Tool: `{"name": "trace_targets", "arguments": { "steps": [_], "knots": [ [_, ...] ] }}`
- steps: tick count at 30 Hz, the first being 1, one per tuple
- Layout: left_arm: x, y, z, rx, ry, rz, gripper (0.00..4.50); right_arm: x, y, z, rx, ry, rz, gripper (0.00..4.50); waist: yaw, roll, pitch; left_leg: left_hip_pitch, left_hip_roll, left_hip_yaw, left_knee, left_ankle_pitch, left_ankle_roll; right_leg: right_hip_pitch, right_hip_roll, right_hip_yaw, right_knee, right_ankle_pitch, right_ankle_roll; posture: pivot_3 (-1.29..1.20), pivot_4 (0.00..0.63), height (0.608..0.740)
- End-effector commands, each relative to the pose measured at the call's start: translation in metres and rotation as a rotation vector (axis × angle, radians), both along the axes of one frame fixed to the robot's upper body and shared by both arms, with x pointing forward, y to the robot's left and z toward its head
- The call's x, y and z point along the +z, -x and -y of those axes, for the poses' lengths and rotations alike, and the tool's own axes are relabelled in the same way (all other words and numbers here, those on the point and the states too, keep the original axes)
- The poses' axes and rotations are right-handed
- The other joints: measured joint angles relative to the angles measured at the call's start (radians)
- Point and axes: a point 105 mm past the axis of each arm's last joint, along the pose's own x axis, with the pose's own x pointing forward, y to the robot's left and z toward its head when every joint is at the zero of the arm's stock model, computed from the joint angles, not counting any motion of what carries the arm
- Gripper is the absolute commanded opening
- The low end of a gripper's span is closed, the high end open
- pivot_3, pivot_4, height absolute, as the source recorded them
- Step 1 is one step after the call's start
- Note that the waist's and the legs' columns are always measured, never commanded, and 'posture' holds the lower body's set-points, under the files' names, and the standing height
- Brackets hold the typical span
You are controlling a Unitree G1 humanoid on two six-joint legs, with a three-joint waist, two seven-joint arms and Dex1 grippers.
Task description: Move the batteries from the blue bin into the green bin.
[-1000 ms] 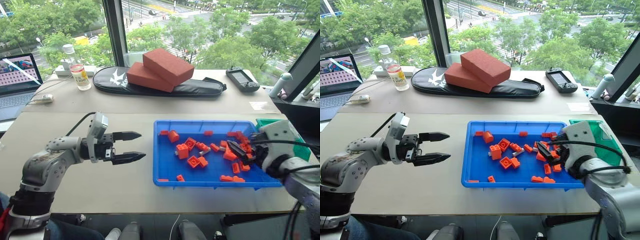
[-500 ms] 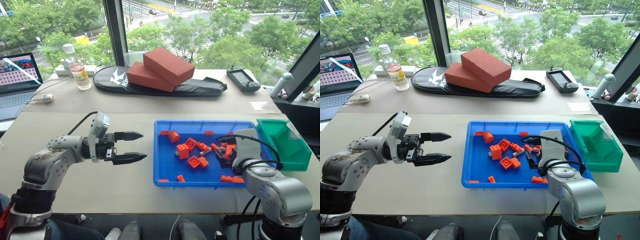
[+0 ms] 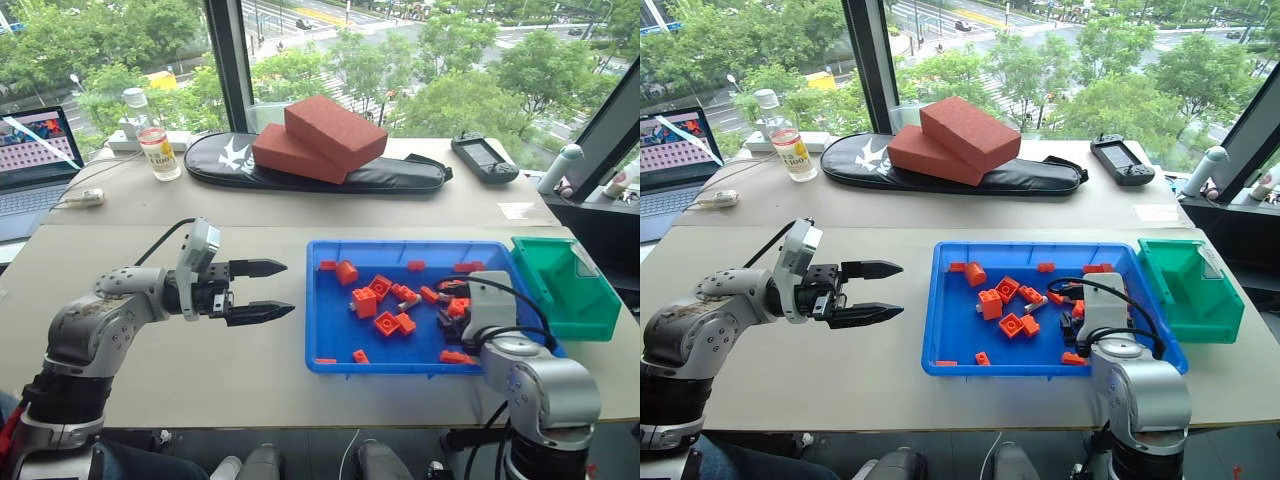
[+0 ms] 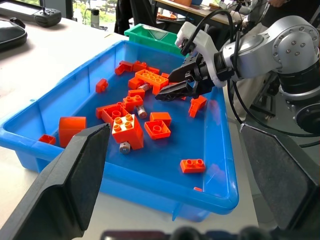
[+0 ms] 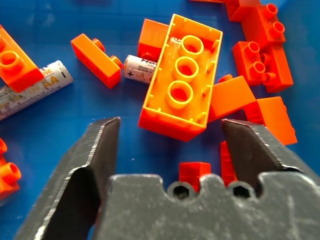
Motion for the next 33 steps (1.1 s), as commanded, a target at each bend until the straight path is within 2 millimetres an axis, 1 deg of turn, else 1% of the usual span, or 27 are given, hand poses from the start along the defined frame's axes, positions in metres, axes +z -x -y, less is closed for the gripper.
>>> {"name": "trace_targets", "arguments": {
  "steps": [1, 4, 7, 9, 10, 12, 14, 16, 19, 22, 24, 25, 26, 27, 29, 30, 31, 33],
  "knots": [
    [0.008, 0.003, 0.001, -0.009, -0.002, 0.038, 4.50, 0.011, -0.004, 0.005, -0.014, 0.023, 0.055, 1.43, 0.000, 0.000, 0.000, 0.000, 0.000, 0.000, 0.000, 0.000, 0.000, 0.000, 0.000, 0.000, 0.000, 0.000, 0.000, 0.00, 0.150, 0.740],
    [0.008, 0.003, 0.001, -0.008, -0.002, 0.037, 4.50, 0.015, -0.005, 0.006, -0.012, 0.042, 0.071, 1.43, 0.000, 0.000, 0.000, 0.000, 0.000, 0.000, 0.000, 0.000, 0.000, 0.000, 0.000, 0.000, 0.000, 0.000, 0.000, 0.00, 0.150, 0.740],
    [0.007, 0.003, 0.000, -0.008, -0.005, 0.035, 4.50, 0.036, -0.002, 0.008, 0.007, 0.065, 0.146, 1.43, 0.000, 0.000, 0.000, 0.000, 0.000, 0.000, 0.000, 0.000, 0.000, 0.000, 0.000, 0.000, 0.000, 0.000, 0.000, 0.00, 0.150, 0.740],
    [0.006, 0.003, 0.000, -0.009, -0.005, 0.033, 4.50, 0.055, 0.004, 0.005, 0.080, 0.089, 0.207, 1.43, 0.000, 0.001, 0.000, 0.000, 0.000, 0.000, 0.000, 0.000, 0.000, 0.000, 0.000, 0.000, 0.000, 0.000, 0.000, 0.00, 0.150, 0.740],
    [0.006, 0.003, 0.000, -0.009, -0.006, 0.032, 4.50, 0.060, 0.007, 0.003, 0.110, 0.102, 0.223, 1.43, 0.000, 0.001, 0.001, 0.000, 0.000, 0.000, 0.000, 0.000, 0.000, 0.000, 0.000, 0.000, 0.000, 0.000, 0.000, 0.00, 0.150, 0.740],
    [0.005, 0.003, 0.000, -0.011, -0.005, 0.027, 4.50, 0.068, 0.022, 0.018, 0.115, 0.164, 0.211, 1.43, 0.001, 0.001, 0.001, 0.000, 0.000, 0.000, 0.000, 0.000, 0.000, 0.000, 0.000, 0.000, 0.000, 0.000, 0.000, 0.00, 0.150, 0.740],
    [0.004, 0.003, 0.000, -0.016, -0.006, 0.023, 4.50, 0.072, 0.033, 0.027, 0.116, 0.199, 0.193, 1.43, 0.006, 0.001, 0.001, 0.000, 0.000, 0.000, 0.000, 0.000, 0.000, 0.001, -0.001, -0.001, -0.001, 0.000, 0.000, 0.00, 0.150, 0.740],
    [0.002, 0.003, 0.000, -0.018, -0.008, 0.019, 4.50, 0.070, 0.039, 0.033, 0.110, 0.196, 0.163, 1.43, 0.005, 0.001, 0.001, 0.000, -0.001, 0.000, 0.000, 0.000, 0.000, 0.001, -0.001, -0.001, -0.001, 0.000, 0.001, 0.00, 0.150, 0.740],
    [0.002, 0.004, 0.001, -0.025, -0.005, 0.014, 4.50, 0.049, 0.050, 0.050, 0.023, 0.171, 0.066, 1.43, 0.003, 0.001, 0.001, 0.000, 0.000, 0.000, 0.000, 0.000, 0.000, 0.001, 0.000, 0.000, -0.001, 0.000, 0.000, 0.00, 0.150, 0.740],
    [0.002, 0.004, 0.001, -0.027, -0.007, 0.013, 4.50, 0.043, 0.052, 0.054, 0.004, 0.162, 0.042, 1.43, 0.000, 0.001, 0.001, 0.000, 0.000, 0.000, 0.000, 0.000, 0.000, 0.001, 0.000, 0.000, -0.001, 0.000, 0.000, 0.00, 0.150, 0.740],
    [0.002, 0.004, 0.001, -0.028, -0.008, 0.011, 4.50, 0.042, 0.051, 0.051, 0.008, 0.140, 0.047, 2.43, 0.000, 0.001, 0.001, 0.000, 0.000, 0.001, 0.000, 0.000, 0.000, 0.001, 0.000, 0.000, -0.001, 0.000, 0.000, 0.00, 0.150, 0.740],
    [0.002, 0.004, 0.001, -0.029, -0.008, 0.010, 4.50, 0.042, 0.051, 0.050, 0.009, 0.137, 0.051, 2.63, 0.000, 0.001, 0.001, 0.000, 0.000, 0.001, 0.000, 0.000, 0.000, 0.001, 0.000, 0.000, -0.001, 0.000, 0.000, 0.00, 0.150, 0.740],
    [0.003, 0.004, 0.001, -0.030, -0.008, 0.010, 4.50, 0.043, 0.050, 0.050, 0.009, 0.136, 0.053, 3.03, 0.001, 0.001, 0.001, 0.000, 0.000, 0.001, 0.000, 0.000, 0.000, 0.001, 0.000, 0.000, -0.001, 0.000, 0.000, 0.00, 0.150, 0.740],
    [0.003, 0.004, 0.001, -0.031, -0.007, 0.009, 4.50, 0.045, 0.049, 0.051, 0.005, 0.144, 0.060, 3.32, 0.001, 0.001, 0.001, 0.000, 0.000, 0.001, 0.000, 0.000, 0.000, 0.001, 0.000, 0.000, -0.001, 0.000, 0.000, 0.00, 0.150, 0.740],
    [0.004, 0.005, 0.001, -0.030, -0.007, 0.008, 4.50, 0.060, 0.039, 0.047, 0.021, 0.152, 0.118, 3.96, 0.000, 0.001, 0.001, 0.000, 0.000, 0.001, 0.000, 0.000, 0.000, 0.001, 0.000, 0.000, -0.001, 0.000, 0.001, 0.00, 0.150, 0.740],
    [0.004, 0.005, 0.001, -0.030, -0.007, 0.008, 4.50, 0.071, 0.032, 0.042, 0.057, 0.168, 0.156, 4.29, -0.002, 0.001, 0.001, 0.000, 0.000, 0.001, 0.000, 0.000, 0.000, 0.001, 0.000, 0.000, -0.001, 0.000, 0.001, 0.00, 0.150, 0.740],
    [0.004, 0.005, 0.001, -0.030, -0.007, 0.008, 4.50, 0.081, 0.026, 0.037, 0.097, 0.185, 0.193, 4.29, -0.003, 0.001, 0.001, 0.000, 0.000, 0.001, 0.000, 0.000, 0.000, 0.000, -0.001, 0.001, -0.001, 0.000, 0.001, 0.00, 0.150, 0.740],
    [0.004, 0.006, 0.002, -0.028, -0.007, 0.009, 4.50, 0.098, 0.011, 0.015, 0.255, 0.212, 0.258, 4.29, -0.002, 0.001, 0.001, 0.001, 0.000, 0.001, 0.000, 0.000, 0.000, 0.000, 0.000, 0.000, -0.001, 0.000, 0.000, 0.00, 0.150, 0.740]
  ]
}}
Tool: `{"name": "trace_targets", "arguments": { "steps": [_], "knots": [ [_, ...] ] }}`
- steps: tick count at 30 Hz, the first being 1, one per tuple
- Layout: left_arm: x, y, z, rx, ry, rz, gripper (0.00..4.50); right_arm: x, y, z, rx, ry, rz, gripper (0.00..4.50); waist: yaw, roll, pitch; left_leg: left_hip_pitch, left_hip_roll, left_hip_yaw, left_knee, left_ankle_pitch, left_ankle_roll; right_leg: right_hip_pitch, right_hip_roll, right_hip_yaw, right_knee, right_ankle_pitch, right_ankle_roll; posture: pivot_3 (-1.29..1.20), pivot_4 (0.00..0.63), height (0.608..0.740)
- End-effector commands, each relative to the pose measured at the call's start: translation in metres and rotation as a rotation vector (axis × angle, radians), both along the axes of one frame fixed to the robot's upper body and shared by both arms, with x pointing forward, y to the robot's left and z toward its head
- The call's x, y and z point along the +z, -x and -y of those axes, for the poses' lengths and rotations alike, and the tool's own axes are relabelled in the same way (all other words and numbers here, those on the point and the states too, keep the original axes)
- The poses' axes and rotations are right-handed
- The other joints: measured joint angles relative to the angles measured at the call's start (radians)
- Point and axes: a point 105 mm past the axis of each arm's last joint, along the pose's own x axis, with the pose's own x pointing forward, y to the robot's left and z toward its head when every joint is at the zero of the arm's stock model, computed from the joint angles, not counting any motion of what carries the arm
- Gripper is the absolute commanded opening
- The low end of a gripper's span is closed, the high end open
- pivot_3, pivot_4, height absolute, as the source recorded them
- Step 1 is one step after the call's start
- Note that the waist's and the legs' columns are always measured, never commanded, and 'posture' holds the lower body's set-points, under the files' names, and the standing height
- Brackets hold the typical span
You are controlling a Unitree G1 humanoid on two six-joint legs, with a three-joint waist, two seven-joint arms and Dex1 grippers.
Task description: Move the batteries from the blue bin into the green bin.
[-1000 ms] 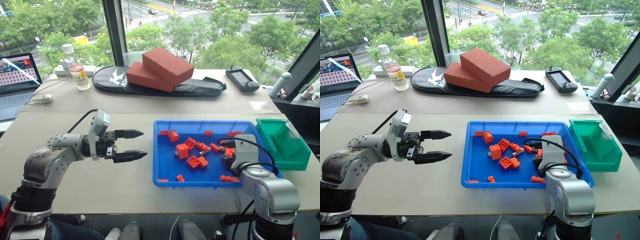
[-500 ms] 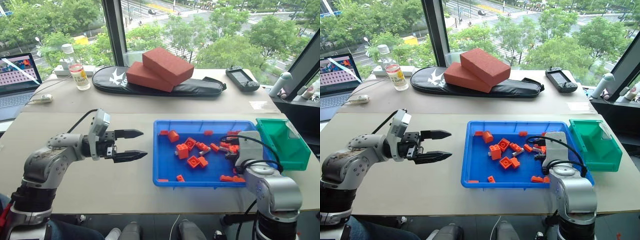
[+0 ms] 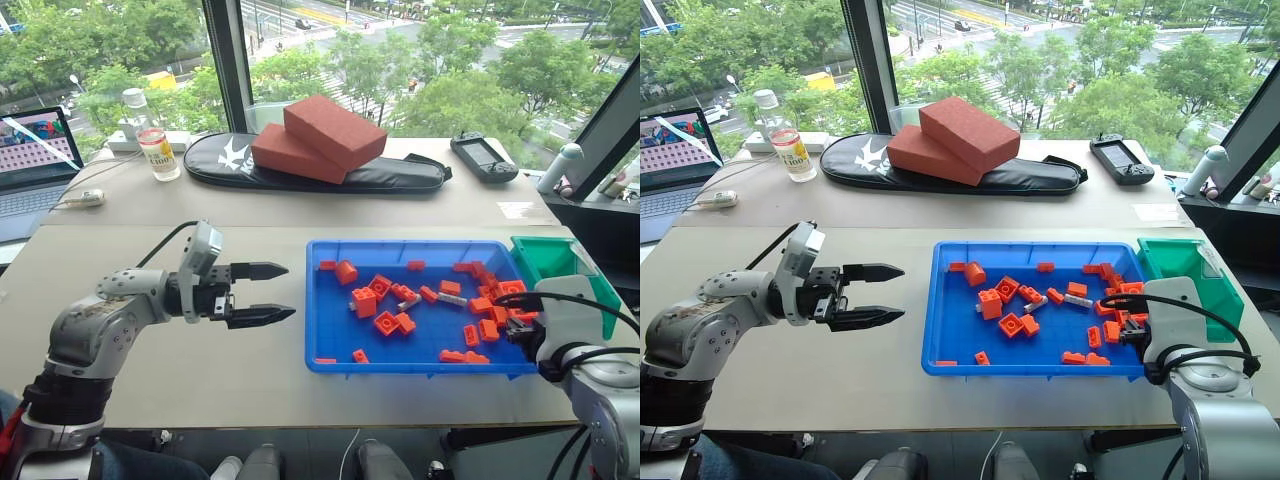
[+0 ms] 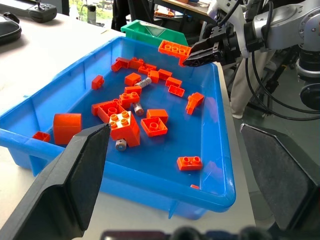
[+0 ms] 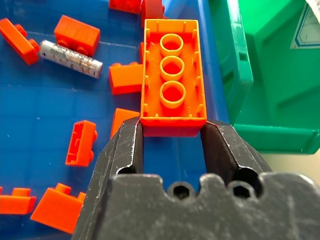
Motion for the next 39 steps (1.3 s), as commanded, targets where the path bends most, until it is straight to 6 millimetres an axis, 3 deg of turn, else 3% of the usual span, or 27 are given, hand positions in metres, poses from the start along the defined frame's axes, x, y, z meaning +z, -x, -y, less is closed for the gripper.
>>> {"name": "trace_targets", "arguments": {
  "steps": [1, 3, 5, 8, 11, 16, 24, 29, 32, 39],
  "knots": [
    [0.007, 0.003, 0.001, -0.006, -0.001, 0.025, 4.50, 0.033, -0.020, -0.032, 0.250, 0.091, 0.108, 4.29, 0.001, 0.000, 0.000, 0.000, 0.000, 0.000, 0.000, 0.000, 0.000, 0.000, 0.000, 0.000, 0.000, 0.000, 0.000, 0.00, 0.150, 0.740],
    [0.007, 0.004, 0.002, -0.006, 0.002, 0.025, 4.50, 0.027, -0.024, -0.046, 0.412, 0.157, 0.046, 4.29, 0.002, 0.000, 0.000, 0.000, 0.000, 0.000, 0.000, 0.000, 0.000, 0.000, 0.000, -0.001, -0.001, 0.000, 0.000, 0.00, 0.150, 0.740],
    [0.008, 0.006, 0.004, -0.008, 0.013, 0.021, 4.50, 0.006, -0.021, -0.057, 0.585, 0.172, -0.085, 4.29, 0.007, 0.000, 0.000, 0.000, 0.000, -0.001, -0.001, 0.000, 0.000, 0.001, 0.000, -0.001, -0.002, 0.000, 0.000, 0.00, 0.150, 0.740],
    [0.009, 0.007, 0.005, -0.008, 0.022, 0.019, 4.50, -0.012, -0.021, -0.053, 0.680, 0.164, -0.191, 4.29, 0.008, -0.001, 0.000, -0.001, -0.002, -0.001, -0.001, 0.000, 0.001, 0.002, -0.002, -0.001, -0.003, -0.001, 0.001, 0.00, 0.150, 0.740],
    [0.009, 0.007, 0.005, 0.006, 0.022, 0.025, 4.50, -0.027, -0.024, -0.040, 0.679, 0.129, -0.280, 4.29, 0.006, 0.000, 0.000, -0.001, -0.001, 0.000, -0.001, 0.000, 0.001, 0.001, -0.002, -0.001, -0.002, -0.001, 0.001, 0.00, 0.150, 0.740],
    [0.007, 0.009, 0.005, 0.018, 0.027, 0.022, 4.50, -0.037, -0.039, -0.032, 0.687, 0.120, -0.278, 4.29, 0.000, 0.000, 0.000, 0.000, 0.000, 0.000, -0.001, 0.000, 0.001, 0.001, -0.001, 0.000, -0.001, -0.001, 0.001, 0.00, 0.150, 0.740],
    [0.003, 0.008, 0.004, 0.028, 0.017, 0.017, 4.50, -0.052, -0.060, -0.032, 0.683, 0.044, -0.285, 4.29, 0.002, 0.000, 0.000, 0.000, -0.001, 0.000, 0.000, 0.000, 0.001, 0.001, -0.001, 0.000, -0.001, -0.001, 0.001, 0.00, 0.150, 0.740],
    [0.003, 0.007, 0.005, 0.026, 0.017, 0.018, 4.50, -0.061, -0.060, -0.030, 0.691, 0.049, -0.323, 4.29, 0.005, 0.000, 0.000, 0.000, -0.001, 0.000, 0.000, 0.000, 0.001, 0.001, -0.002, 0.000, -0.001, -0.001, 0.001, 0.00, 0.150, 0.740],
    [0.003, 0.007, 0.005, 0.029, 0.016, 0.019, 4.50, -0.063, -0.059, -0.027, 0.681, 0.049, -0.336, 3.58, 0.003, 0.000, 0.000, 0.000, -0.001, 0.000, 0.000, 0.000, 0.001, 0.001, -0.001, 0.000, -0.001, -0.001, 0.001, 0.00, 0.150, 0.740],
    [0.002, 0.006, 0.005, 0.031, 0.012, 0.020, 4.50, -0.065, -0.058, -0.026, 0.685, 0.067, -0.341, 1.20, 0.004, 0.000, 0.000, 0.000, -0.001, 0.000, 0.000, 0.000, 0.001, 0.001, -0.001, 0.000, -0.001, -0.001, 0.001, 0.00, 0.150, 0.740]
  ]
}}
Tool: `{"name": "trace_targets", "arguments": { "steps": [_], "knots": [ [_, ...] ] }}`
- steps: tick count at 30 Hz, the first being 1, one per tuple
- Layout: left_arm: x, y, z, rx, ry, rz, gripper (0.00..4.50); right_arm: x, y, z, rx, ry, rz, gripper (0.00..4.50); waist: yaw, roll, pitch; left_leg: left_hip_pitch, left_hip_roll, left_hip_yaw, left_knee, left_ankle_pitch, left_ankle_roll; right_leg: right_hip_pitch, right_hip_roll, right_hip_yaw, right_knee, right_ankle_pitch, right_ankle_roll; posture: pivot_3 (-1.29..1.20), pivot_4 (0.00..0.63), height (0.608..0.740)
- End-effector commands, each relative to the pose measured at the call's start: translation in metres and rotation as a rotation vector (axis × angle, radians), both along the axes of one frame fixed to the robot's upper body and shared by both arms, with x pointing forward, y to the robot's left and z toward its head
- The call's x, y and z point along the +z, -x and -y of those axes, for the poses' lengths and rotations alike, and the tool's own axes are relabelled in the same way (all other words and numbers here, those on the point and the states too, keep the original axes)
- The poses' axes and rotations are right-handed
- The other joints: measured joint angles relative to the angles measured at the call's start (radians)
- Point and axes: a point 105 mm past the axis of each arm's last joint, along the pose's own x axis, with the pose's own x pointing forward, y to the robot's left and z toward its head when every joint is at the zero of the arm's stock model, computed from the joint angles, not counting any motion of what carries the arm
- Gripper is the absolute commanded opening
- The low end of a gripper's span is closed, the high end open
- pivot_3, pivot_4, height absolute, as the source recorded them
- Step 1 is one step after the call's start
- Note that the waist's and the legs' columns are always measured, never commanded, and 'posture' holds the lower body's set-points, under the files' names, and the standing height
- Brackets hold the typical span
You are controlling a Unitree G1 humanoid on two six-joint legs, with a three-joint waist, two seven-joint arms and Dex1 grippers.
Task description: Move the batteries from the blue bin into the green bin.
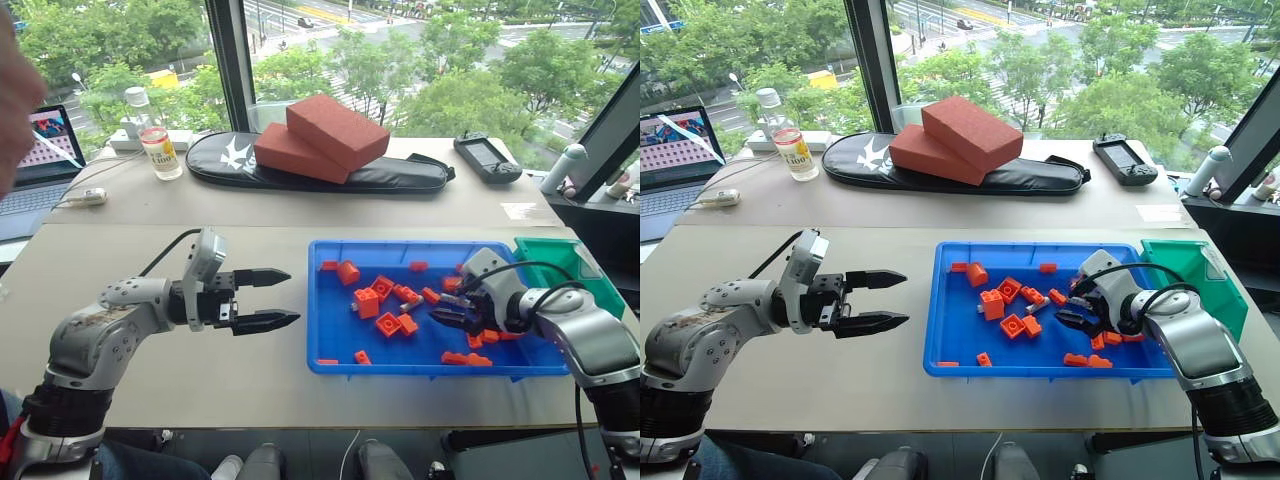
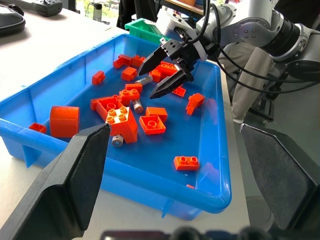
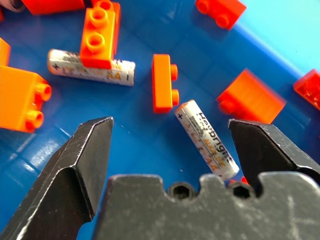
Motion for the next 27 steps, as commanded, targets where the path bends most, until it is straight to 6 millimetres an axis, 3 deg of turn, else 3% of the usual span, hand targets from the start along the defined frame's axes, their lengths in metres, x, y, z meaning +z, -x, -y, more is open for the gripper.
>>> {"name": "trace_targets", "arguments": {
  "steps": [1, 3, 8, 14, 16, 18, 20, 24, 26, 27],
  "knots": [
    [0.008, 0.000, 0.001, -0.008, 0.006, 0.046, 4.50, 0.006, -0.001, 0.003, 0.006, 0.030, 0.037, 0.85, 0.000, 0.000, 0.000, 0.000, 0.000, 0.000, 0.000, 0.000, 0.000, 0.000, 0.000, 0.000, 0.000, 0.000, 0.000, 0.00, 0.150, 0.740],
    [0.007, 0.000, 0.002, -0.009, 0.005, 0.047, 4.50, 0.005, -0.001, 0.005, 0.001, 0.043, 0.037, 0.24, 0.000, 0.000, 0.000, 0.000, 0.000, 0.000, 0.000, 0.000, 0.000, 0.000, 0.000, 0.000, 0.000, 0.000, 0.000, 0.00, 0.150, 0.740],
    [0.007, 0.000, 0.003, -0.017, 0.001, 0.044, 4.50, 0.017, -0.002, 0.009, -0.027, 0.049, 0.088, 0.24, 0.001, 0.000, 0.000, 0.000, 0.000, 0.000, 0.000, 0.000, 0.000, 0.000, 0.000, 0.000, 0.000, 0.000, 0.000, 0.00, 0.150, 0.740],
    [0.007, 0.000, 0.002, -0.019, -0.004, 0.042, 4.50, 0.096, 0.001, 0.028, -0.184, -0.026, 0.309, 0.24, 0.002, 0.001, 0.000, 0.000, 0.000, 0.000, 0.000, 0.000, 0.000, -0.001, 0.000, 0.000, 0.000, 0.000, 0.000, 0.00, 0.150, 0.740],
    [0.006, 0.001, 0.002, -0.021, -0.007, 0.038, 4.50, 0.123, 0.002, 0.058, -0.351, -0.026, 0.395, 0.24, 0.002, 0.001, 0.000, 0.000, 0.000, 0.000, 0.000, 0.000, 0.000, 0.000, 0.000, 0.000, 0.000, 0.000, 0.000, 0.00, 0.150, 0.740],
    [0.006, 0.001, 0.003, -0.025, -0.009, 0.034, 4.50, 0.145, 0.007, 0.106, -0.615, -0.003, 0.487, 0.24, 0.004, 0.001, 0.000, 0.000, 0.000, 0.000, 0.000, 0.000, 0.000, 0.000, 0.000, 0.000, 0.000, 0.000, 0.000, 0.00, 0.150, 0.740],
    [0.005, 0.000, 0.003, -0.026, -0.010, 0.034, 4.50, 0.149, 0.014, 0.138, -0.789, 0.029, 0.515, 0.24, 0.008, 0.000, 0.000, 0.000, -0.001, 0.000, 0.000, 0.000, 0.000, 0.000, -0.001, 0.000, 0.000, 0.000, 0.000, 0.00, 0.150, 0.740],
    [0.005, 0.000, 0.004, -0.028, -0.012, 0.034, 4.50, 0.133, 0.018, 0.152, -0.863, 0.055, 0.482, 0.24, 0.008, 0.001, 0.000, 0.000, -0.001, 0.001, 0.000, 0.000, 0.000, 0.000, 0.000, 0.000, 0.000, 0.000, 0.000, 0.00, 0.150, 0.740],
    [0.005, 0.000, 0.004, -0.029, -0.011, 0.034, 4.50, 0.123, 0.018, 0.151, -0.857, 0.075, 0.459, 1.25, 0.000, 0.001, 0.000, 0.000, 0.000, 0.001, 0.000, 0.000, 0.000, -0.001, 0.000, 0.001, 0.000, 0.000, 0.000, 0.00, 0.150, 0.740],
    [0.005, 0.000, 0.004, -0.029, -0.011, 0.034, 4.50, 0.120, 0.018, 0.150, -0.852, 0.080, 0.453, 1.45, -0.002, 0.001, 0.000, 0.000, 0.000, 0.001, 0.000, 0.000, 0.000, -0.001, 0.000, 0.001, 0.001, 0.000, 0.000, 0.00, 0.150, 0.740]
  ]
}}
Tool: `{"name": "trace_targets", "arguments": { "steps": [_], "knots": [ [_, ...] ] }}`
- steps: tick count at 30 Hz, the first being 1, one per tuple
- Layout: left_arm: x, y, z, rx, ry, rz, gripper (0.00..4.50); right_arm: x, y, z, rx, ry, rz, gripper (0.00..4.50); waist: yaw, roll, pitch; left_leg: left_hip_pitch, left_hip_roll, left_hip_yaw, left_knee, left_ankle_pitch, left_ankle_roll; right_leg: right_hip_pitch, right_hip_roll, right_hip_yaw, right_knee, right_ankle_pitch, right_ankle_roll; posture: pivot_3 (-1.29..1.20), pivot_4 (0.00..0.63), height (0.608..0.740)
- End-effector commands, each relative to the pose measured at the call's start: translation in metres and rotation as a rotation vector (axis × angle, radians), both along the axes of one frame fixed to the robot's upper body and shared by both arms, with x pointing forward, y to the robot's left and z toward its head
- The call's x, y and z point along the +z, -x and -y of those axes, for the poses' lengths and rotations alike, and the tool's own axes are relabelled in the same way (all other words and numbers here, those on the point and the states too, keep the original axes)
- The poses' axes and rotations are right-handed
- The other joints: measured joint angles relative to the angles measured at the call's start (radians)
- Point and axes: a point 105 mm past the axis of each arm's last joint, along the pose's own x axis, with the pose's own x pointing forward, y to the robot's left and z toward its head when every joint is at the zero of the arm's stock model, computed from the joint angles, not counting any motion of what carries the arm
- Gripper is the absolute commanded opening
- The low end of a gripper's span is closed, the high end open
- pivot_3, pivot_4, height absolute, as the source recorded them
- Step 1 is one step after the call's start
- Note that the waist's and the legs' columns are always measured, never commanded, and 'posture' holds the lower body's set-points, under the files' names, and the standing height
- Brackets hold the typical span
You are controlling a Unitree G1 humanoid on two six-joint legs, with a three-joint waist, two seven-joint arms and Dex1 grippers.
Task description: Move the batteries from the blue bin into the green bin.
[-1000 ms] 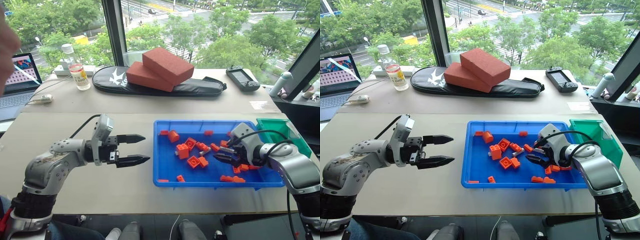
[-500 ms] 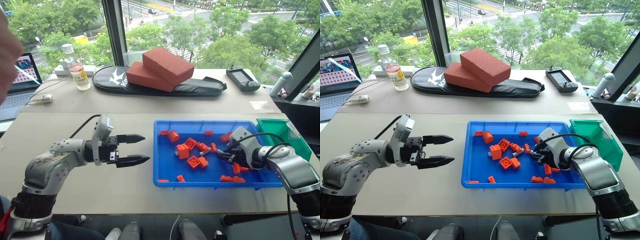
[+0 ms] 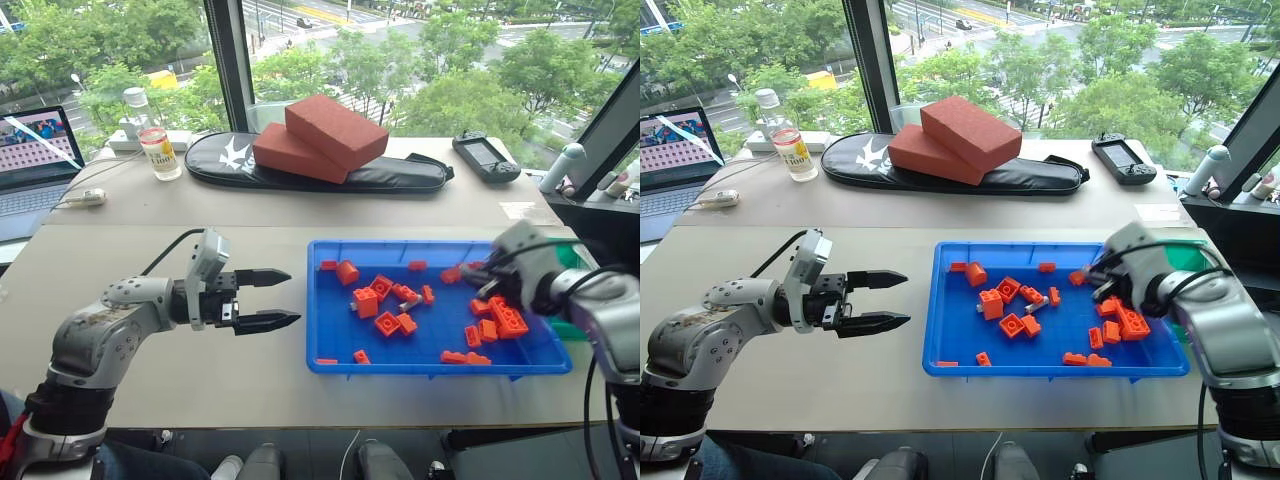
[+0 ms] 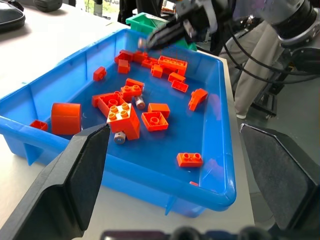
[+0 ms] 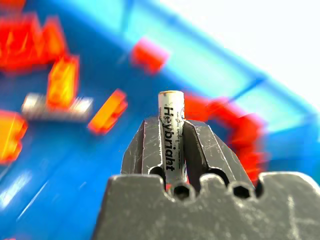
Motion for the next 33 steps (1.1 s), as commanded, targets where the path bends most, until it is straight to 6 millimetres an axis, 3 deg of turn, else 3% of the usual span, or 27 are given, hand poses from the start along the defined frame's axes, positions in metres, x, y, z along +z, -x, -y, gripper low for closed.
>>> {"name": "trace_targets", "arguments": {
  "steps": [1, 6, 9, 10, 13, 16, 21, 24, 33],
  "knots": [
    [0.006, 0.001, 0.002, -0.016, 0.004, 0.034, 4.50, 0.003, 0.001, -0.003, 0.006, 0.030, 0.019, 1.69, -0.004, 0.000, 0.000, 0.000, 0.000, 0.000, 0.000, 0.000, 0.000, 0.000, 0.000, 0.000, 0.000, 0.000, 0.000, 0.00, 0.150, 0.740],
    [0.006, 0.000, 0.001, -0.013, 0.000, 0.036, 4.50, 0.003, 0.000, -0.005, 0.013, 0.025, 0.017, 3.30, -0.001, 0.001, 0.000, 0.000, 0.000, 0.000, 0.000, 0.000, 0.000, 0.000, 0.000, 0.001, 0.000, 0.000, 0.000, 0.00, 0.150, 0.740],
    [0.006, 0.000, 0.001, -0.010, -0.001, 0.038, 4.50, 0.021, -0.004, -0.009, 0.030, 0.036, 0.087, 4.34, -0.001, 0.001, 0.000, 0.000, -0.001, 0.001, 0.000, 0.000, 0.000, 0.000, -0.001, 0.001, 0.000, 0.000, 0.000, 0.00, 0.150, 0.740],
    [0.006, 0.000, 0.001, -0.008, 0.000, 0.038, 4.50, 0.029, -0.009, -0.023, 0.099, 0.027, 0.122, 4.43, -0.002, 0.001, 0.000, 0.000, -0.001, 0.001, 0.000, 0.000, 0.000, 0.000, -0.001, 0.001, 0.000, 0.000, 0.000, 0.00, 0.150, 0.740],
    [0.006, 0.000, 0.002, -0.007, 0.000, 0.040, 4.50, 0.032, -0.019, -0.079, 0.367, -0.018, 0.123, 4.43, -0.008, 0.001, 0.000, 0.000, 0.000, 0.001, 0.000, 0.000, 0.000, 0.000, 0.000, 0.001, 0.000, 0.000, 0.000, 0.00, 0.150, 0.740],
    [0.005, 0.000, 0.002, -0.006, -0.003, 0.040, 4.50, 0.004, -0.013, -0.152, 0.700, -0.047, -0.009, 4.43, -0.008, 0.001, 0.000, 0.000, 0.002, 0.000, 0.000, 0.000, 0.000, 0.000, 0.002, 0.000, 0.000, 0.000, 0.000, 0.00, 0.150, 0.740],
    [0.007, 0.000, 0.002, -0.003, -0.001, 0.045, 4.50, -0.036, 0.002, -0.207, 0.925, -0.064, -0.163, 4.43, 0.005, 0.001, 0.000, -0.001, -0.001, -0.001, 0.000, 0.000, 0.000, 0.000, -0.001, 0.000, 0.000, 0.000, 0.000, 0.00, 0.150, 0.740],
    [0.007, 0.000, 0.002, 0.001, -0.001, 0.046, 4.50, -0.048, 0.003, -0.218, 0.961, -0.069, -0.208, 4.43, 0.005, 0.001, 0.000, -0.001, -0.001, -0.001, 0.000, 0.000, 0.000, 0.000, -0.001, -0.001, 0.000, 0.000, 0.000, 0.00, 0.150, 0.740],
    [0.007, 0.001, 0.002, 0.003, -0.001, 0.047, 4.50, -0.067, -0.015, -0.213, 0.863, -0.067, -0.244, 4.43, 0.000, 0.001, 0.000, 0.000, 0.000, -0.001, 0.000, 0.000, 0.000, 0.000, 0.000, -0.001, 0.000, 0.000, 0.000, 0.00, 0.150, 0.740]
  ]
}}
